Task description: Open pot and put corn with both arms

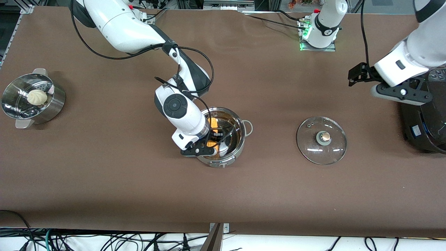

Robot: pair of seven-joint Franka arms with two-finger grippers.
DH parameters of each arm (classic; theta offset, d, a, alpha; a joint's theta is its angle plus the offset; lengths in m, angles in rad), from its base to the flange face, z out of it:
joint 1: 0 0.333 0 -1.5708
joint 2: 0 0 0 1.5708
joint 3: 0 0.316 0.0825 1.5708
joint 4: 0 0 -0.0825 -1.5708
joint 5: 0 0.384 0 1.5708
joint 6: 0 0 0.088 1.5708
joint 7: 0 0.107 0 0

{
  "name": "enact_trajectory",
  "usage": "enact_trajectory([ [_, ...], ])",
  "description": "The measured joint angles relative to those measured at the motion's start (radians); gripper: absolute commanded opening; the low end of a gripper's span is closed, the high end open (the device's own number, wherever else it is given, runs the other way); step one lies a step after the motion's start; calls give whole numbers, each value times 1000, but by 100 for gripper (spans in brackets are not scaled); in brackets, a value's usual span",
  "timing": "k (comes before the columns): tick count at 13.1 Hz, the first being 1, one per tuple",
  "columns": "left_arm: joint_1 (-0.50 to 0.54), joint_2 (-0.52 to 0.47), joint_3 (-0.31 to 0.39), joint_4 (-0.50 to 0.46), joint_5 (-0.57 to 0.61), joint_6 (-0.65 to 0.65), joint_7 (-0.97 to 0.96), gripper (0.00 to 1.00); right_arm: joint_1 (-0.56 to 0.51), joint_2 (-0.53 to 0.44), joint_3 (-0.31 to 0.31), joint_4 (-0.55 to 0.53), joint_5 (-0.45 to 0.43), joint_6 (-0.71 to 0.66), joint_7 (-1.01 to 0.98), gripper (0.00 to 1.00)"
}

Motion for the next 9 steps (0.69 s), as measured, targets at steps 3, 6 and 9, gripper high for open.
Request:
enact_trajectory([
  [3,7,-35,0,-115,-4,84,1,100,5,-76,-4,53,-5,-269,-1,100],
  [6,16,-48,1,-137,-4,96,7,100,-98,-246,-31,70,-19,-550,-143,100],
  [9,59,-52,4,-138,-4,96,68,100,-256,-321,-112,67,-16,-710,-322,100],
])
